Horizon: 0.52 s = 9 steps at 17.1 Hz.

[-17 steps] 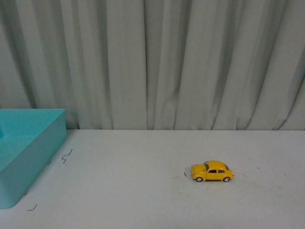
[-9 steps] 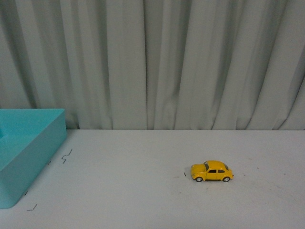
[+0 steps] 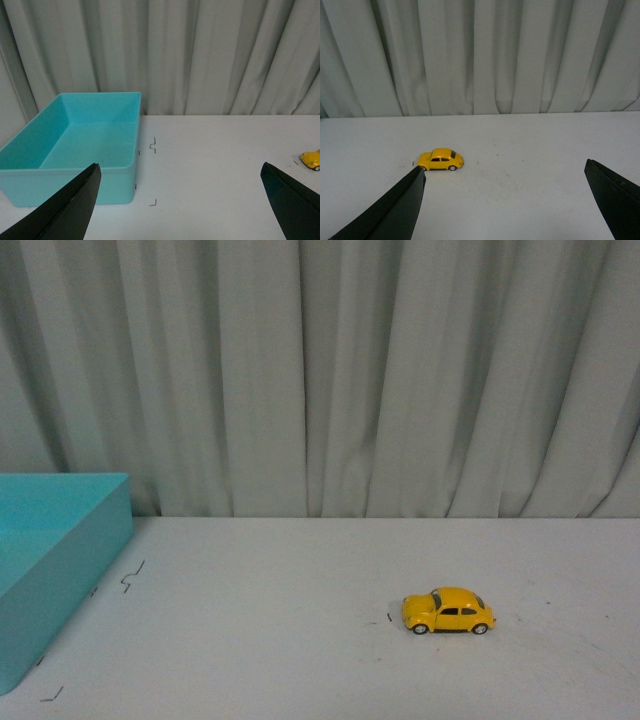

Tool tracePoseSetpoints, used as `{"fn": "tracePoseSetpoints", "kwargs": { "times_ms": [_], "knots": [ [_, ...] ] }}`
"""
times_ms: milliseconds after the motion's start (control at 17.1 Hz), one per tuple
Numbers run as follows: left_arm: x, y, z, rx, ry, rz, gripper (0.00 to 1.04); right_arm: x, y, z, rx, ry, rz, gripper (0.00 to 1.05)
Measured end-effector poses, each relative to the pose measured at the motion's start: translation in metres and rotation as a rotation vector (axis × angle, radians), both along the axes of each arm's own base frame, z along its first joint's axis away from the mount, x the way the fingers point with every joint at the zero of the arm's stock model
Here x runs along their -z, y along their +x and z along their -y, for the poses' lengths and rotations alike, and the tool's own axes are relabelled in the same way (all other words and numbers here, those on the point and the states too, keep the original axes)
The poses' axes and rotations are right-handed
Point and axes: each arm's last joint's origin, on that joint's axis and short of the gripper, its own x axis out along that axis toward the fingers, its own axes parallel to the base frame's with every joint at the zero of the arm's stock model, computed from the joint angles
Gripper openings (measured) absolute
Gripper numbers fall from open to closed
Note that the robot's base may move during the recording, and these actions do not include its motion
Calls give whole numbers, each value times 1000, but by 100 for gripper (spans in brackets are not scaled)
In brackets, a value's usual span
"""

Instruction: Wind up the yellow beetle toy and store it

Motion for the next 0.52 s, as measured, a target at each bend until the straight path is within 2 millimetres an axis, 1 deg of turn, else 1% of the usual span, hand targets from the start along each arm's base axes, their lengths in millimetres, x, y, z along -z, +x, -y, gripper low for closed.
{"fn": "tracePoseSetpoints", "kwargs": {
  "times_ms": [525],
  "knots": [
    [0, 0, 0, 0, 0, -2, 98, 0, 0, 0, 0, 0, -2, 98]
  ]
}}
